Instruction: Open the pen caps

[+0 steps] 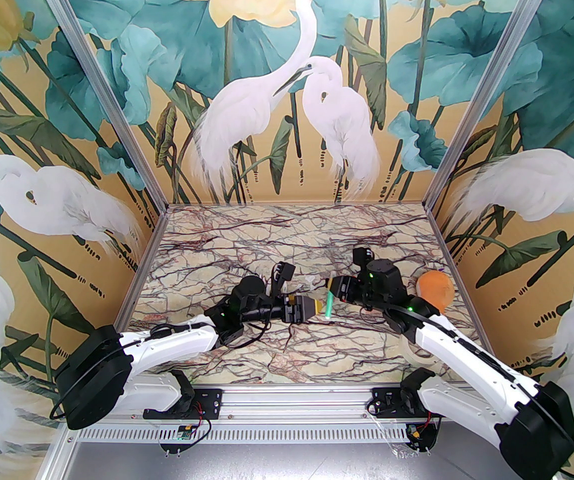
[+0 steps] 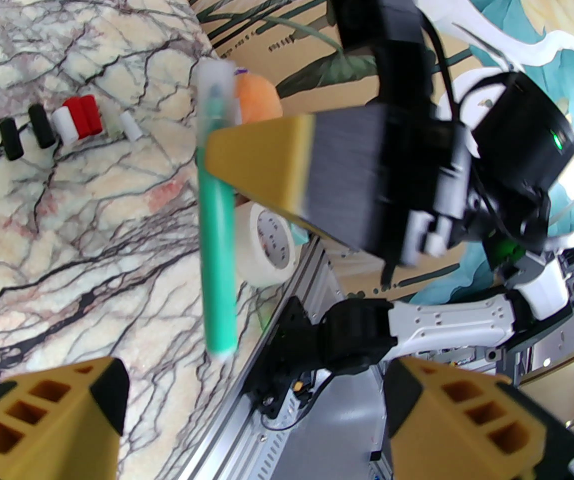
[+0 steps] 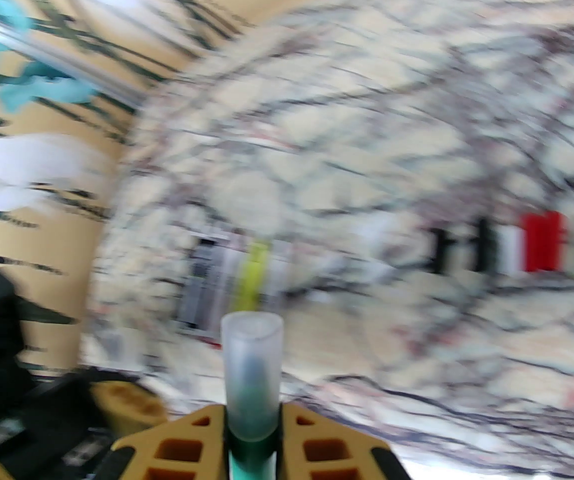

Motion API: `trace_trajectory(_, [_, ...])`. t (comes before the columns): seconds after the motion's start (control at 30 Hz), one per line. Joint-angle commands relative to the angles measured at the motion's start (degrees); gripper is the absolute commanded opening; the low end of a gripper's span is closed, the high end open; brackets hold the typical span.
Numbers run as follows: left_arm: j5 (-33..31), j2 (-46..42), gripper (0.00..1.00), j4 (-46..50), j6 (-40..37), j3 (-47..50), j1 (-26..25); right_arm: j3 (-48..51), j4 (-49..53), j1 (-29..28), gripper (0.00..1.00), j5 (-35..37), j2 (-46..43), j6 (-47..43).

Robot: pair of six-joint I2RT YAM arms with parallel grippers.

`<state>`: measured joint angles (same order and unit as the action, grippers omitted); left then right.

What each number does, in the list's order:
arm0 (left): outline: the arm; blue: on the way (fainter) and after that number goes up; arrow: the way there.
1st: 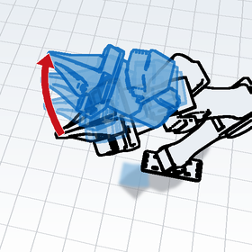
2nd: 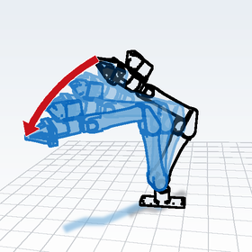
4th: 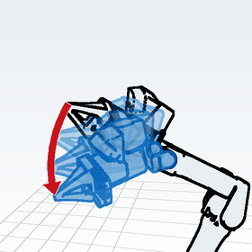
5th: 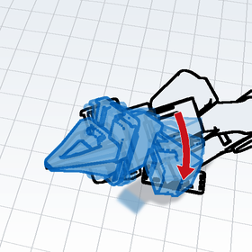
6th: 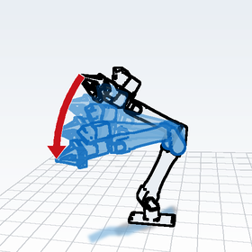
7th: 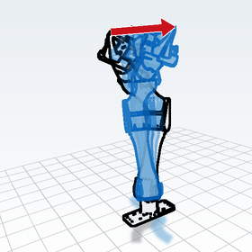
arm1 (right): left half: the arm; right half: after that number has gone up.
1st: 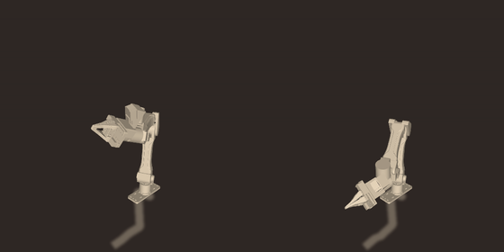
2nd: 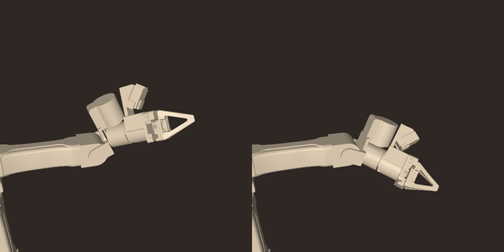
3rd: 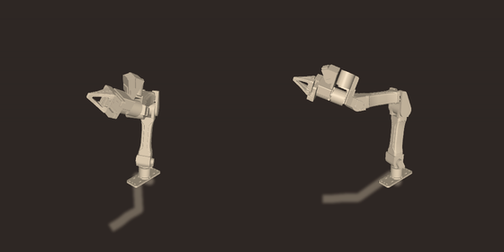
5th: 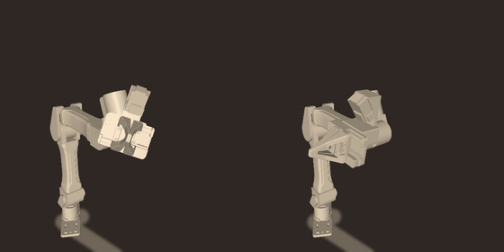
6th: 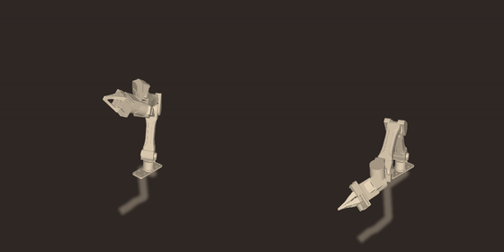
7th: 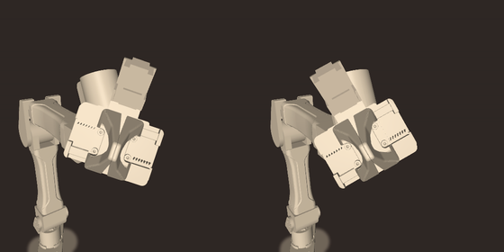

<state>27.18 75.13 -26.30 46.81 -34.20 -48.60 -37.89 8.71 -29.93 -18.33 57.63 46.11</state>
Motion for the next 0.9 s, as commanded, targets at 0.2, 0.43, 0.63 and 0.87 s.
trace_trajectory(0.2, [5.64,0.31,0.76,-12.42,8.05,2.77,2.82,-1.40,-15.04,-3.70,0.22,-7.12,1.45,8.47])
trace_trajectory(0.43, [9.06,0.70,0.63,-15.94,9.16,2.34,3.51,-0.21,-21.24,-5.89,0.22,-9.46,2.99,10.61])
trace_trajectory(0.63, [11.90,1.07,0.44,-16.02,8.24,2.18,3.48,-0.26,-22.13,-6.64,0.22,-9.71,4.29,10.27])
trace_trajectory(0.87, [12.11,0.53,0.28,-15.20,6.85,2.79,3.51,0.77,-23.40,-6.89,0.23,-9.97,4.51,10.51])
